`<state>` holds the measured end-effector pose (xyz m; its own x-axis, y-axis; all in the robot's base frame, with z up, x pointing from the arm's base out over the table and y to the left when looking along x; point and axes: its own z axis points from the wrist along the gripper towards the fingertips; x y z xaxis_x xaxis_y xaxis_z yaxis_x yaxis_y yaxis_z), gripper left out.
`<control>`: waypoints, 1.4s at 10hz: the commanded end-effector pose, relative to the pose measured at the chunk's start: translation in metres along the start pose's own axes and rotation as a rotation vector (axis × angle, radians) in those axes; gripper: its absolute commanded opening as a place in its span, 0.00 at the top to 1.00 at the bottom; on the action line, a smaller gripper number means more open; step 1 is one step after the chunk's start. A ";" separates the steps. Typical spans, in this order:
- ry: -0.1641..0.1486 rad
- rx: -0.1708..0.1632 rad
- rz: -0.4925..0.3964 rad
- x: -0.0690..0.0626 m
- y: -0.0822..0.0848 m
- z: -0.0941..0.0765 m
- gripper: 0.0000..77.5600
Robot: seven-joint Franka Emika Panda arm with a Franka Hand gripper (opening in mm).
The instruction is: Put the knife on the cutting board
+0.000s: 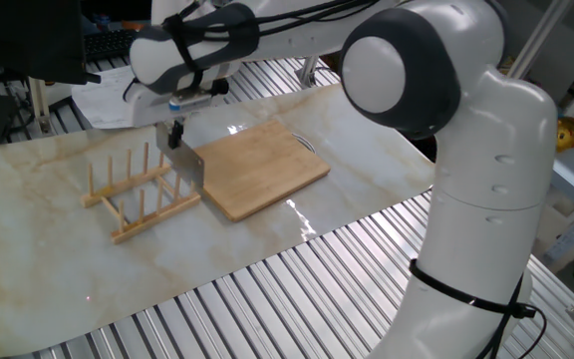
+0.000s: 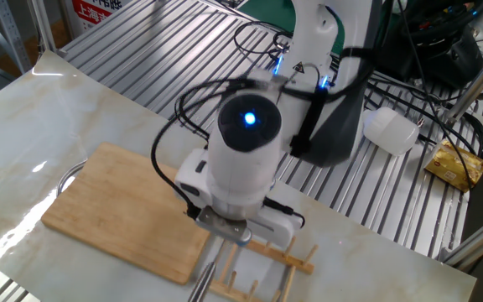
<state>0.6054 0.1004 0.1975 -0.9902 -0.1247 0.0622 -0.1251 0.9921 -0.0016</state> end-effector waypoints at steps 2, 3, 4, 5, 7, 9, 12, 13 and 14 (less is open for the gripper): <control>-0.005 -0.006 0.018 -0.004 -0.016 -0.021 0.99; -0.004 -0.006 0.014 -0.006 -0.022 -0.027 0.99; -0.002 -0.019 0.018 -0.009 -0.029 -0.035 0.99; 0.000 -0.024 0.014 -0.012 -0.036 -0.043 0.99; 0.003 -0.014 -0.010 -0.020 -0.049 -0.052 0.99; 0.002 -0.008 -0.008 -0.022 -0.053 -0.051 0.99; 0.003 -0.008 -0.013 -0.026 -0.065 -0.045 0.99; 0.003 -0.009 -0.022 -0.028 -0.072 -0.041 0.99; 0.003 -0.010 -0.028 -0.029 -0.077 -0.038 0.99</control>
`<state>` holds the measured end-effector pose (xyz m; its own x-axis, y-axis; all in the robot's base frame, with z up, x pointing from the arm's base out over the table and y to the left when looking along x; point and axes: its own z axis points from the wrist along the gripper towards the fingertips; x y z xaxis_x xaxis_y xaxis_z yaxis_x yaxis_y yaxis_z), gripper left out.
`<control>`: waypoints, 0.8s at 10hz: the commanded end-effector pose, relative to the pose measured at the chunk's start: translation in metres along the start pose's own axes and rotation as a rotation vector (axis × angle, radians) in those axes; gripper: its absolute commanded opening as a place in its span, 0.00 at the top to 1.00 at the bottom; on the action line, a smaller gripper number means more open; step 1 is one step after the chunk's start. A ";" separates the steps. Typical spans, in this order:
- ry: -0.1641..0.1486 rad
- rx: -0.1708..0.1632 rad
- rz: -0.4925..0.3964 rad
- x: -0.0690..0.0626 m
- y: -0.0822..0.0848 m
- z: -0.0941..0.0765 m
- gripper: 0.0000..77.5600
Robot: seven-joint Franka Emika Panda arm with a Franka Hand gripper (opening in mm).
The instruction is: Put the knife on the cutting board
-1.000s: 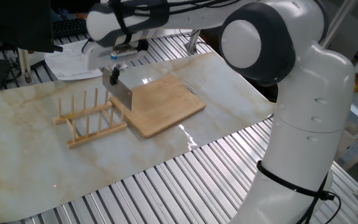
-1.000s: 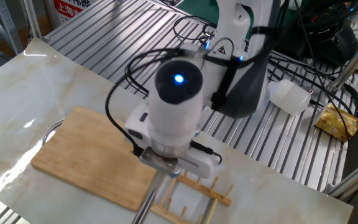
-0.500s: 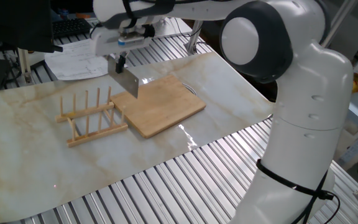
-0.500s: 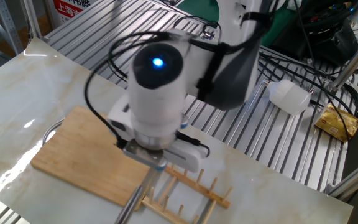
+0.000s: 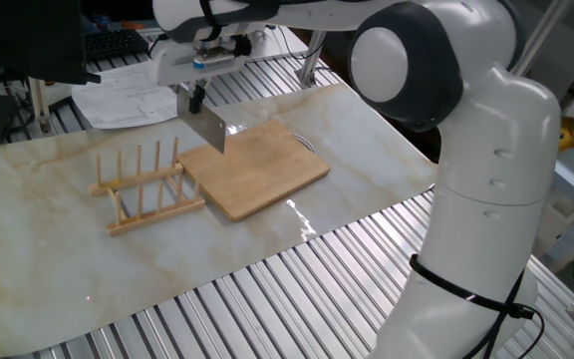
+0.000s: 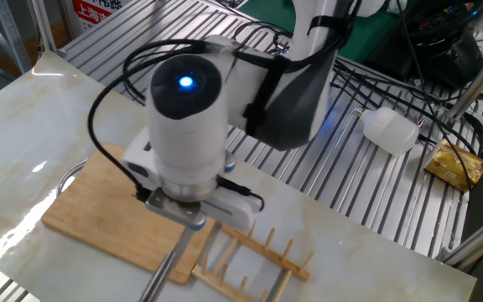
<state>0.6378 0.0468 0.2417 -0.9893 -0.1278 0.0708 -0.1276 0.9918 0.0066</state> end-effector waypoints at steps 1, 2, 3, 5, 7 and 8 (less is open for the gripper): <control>-0.008 -0.008 -0.037 -0.009 -0.029 0.015 0.99; -0.008 -0.011 -0.040 -0.010 -0.034 0.022 0.99; -0.009 -0.016 -0.040 -0.010 -0.038 0.028 0.99; -0.011 -0.020 -0.044 -0.011 -0.047 0.044 0.99; -0.019 -0.037 -0.047 -0.011 -0.052 0.062 0.99; -0.021 -0.045 -0.049 -0.009 -0.055 0.071 0.99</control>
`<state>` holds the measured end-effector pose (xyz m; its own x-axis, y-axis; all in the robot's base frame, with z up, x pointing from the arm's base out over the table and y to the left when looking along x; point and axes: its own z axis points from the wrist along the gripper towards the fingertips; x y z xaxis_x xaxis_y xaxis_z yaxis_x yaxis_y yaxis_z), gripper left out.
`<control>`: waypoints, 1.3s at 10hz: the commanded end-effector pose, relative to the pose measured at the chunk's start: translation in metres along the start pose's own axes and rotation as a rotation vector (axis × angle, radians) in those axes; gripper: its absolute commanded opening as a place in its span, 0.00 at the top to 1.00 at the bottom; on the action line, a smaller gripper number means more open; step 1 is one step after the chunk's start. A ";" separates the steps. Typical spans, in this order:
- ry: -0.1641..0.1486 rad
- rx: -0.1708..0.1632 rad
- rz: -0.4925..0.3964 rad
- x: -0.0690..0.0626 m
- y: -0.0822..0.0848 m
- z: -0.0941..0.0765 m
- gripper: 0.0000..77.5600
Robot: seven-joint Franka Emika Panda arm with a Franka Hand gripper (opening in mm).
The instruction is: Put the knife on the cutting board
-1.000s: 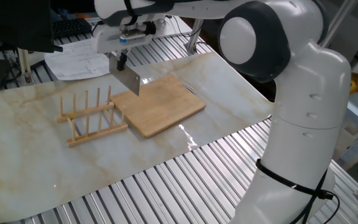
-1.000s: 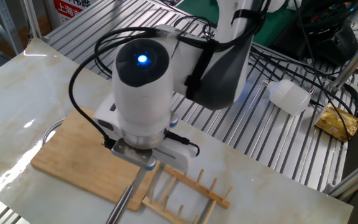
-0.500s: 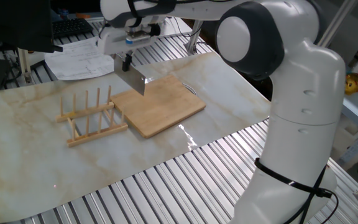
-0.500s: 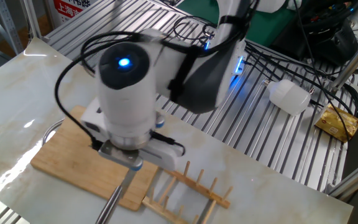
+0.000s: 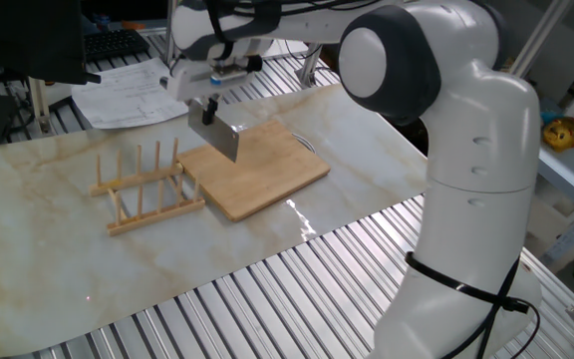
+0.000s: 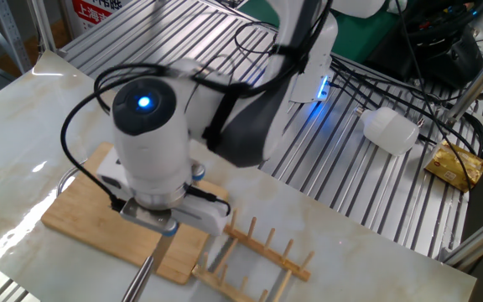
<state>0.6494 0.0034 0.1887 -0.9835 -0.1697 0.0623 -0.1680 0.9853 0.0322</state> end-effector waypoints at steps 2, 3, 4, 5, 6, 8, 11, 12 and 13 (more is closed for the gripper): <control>-0.021 -0.037 -0.008 0.006 -0.014 0.033 0.99; -0.021 -0.042 -0.005 0.009 -0.014 0.037 0.99; -0.022 -0.044 -0.004 0.010 -0.014 0.039 0.99; -0.027 -0.045 0.002 0.014 -0.012 0.044 0.99; -0.033 -0.046 0.005 0.017 -0.011 0.049 0.99; -0.038 -0.057 0.007 0.019 -0.012 0.052 0.99; -0.044 -0.069 0.004 0.019 -0.016 0.058 0.99; -0.047 -0.069 -0.002 0.019 -0.018 0.061 0.99; -0.052 -0.068 -0.005 0.018 -0.019 0.063 0.99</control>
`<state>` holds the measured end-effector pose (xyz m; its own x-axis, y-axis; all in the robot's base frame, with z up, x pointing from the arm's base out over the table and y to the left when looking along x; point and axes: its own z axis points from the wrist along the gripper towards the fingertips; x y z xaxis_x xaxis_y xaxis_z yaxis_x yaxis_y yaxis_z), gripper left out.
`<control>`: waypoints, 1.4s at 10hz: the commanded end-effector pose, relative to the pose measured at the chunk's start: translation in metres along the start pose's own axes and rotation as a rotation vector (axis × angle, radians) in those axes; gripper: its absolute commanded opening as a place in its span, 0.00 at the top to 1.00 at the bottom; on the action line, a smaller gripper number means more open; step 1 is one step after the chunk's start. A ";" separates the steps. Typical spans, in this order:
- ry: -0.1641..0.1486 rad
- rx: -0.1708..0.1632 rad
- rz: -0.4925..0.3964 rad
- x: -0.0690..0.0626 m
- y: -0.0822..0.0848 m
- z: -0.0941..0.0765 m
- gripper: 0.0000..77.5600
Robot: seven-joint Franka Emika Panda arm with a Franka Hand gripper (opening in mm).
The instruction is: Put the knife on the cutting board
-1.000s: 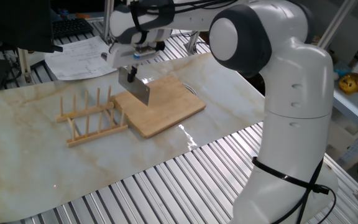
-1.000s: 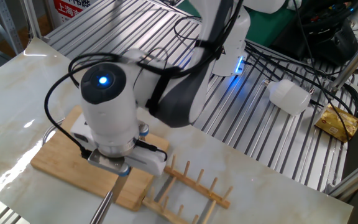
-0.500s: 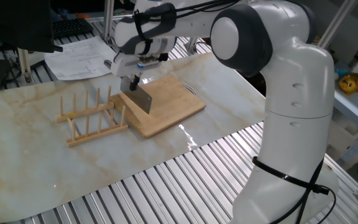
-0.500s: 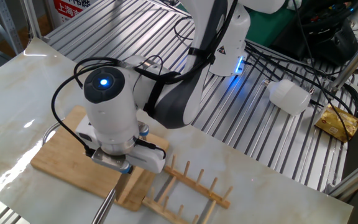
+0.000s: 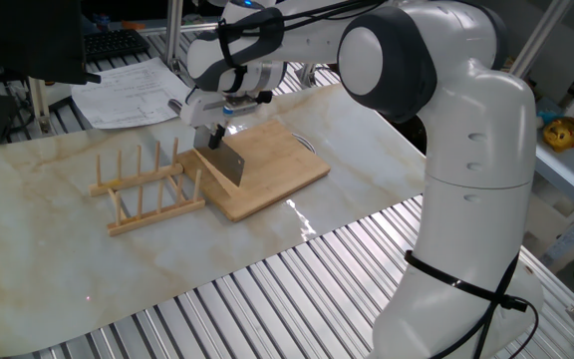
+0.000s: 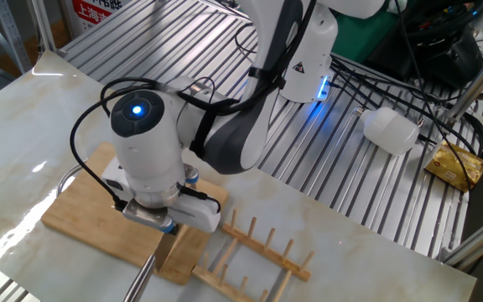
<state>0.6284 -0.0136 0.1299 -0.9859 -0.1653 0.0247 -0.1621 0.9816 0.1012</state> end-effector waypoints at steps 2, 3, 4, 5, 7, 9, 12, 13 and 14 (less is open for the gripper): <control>-0.024 0.003 0.005 -0.004 -0.004 0.007 0.99; -0.021 0.009 0.017 -0.005 -0.004 0.008 0.99; -0.021 0.009 0.017 -0.005 -0.004 0.008 0.01; -0.021 0.009 0.017 -0.005 -0.004 0.008 0.01; -0.021 0.009 0.017 -0.005 -0.004 0.008 0.01; -0.021 0.009 0.017 -0.005 -0.004 0.008 0.01; -0.021 0.009 0.017 -0.005 -0.004 0.008 0.01; -0.021 0.009 0.017 -0.005 -0.004 0.008 0.01; -0.021 0.009 0.017 -0.005 -0.004 0.008 0.01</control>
<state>0.6311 -0.0163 0.1216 -0.9865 -0.1635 0.0076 -0.1620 0.9818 0.0992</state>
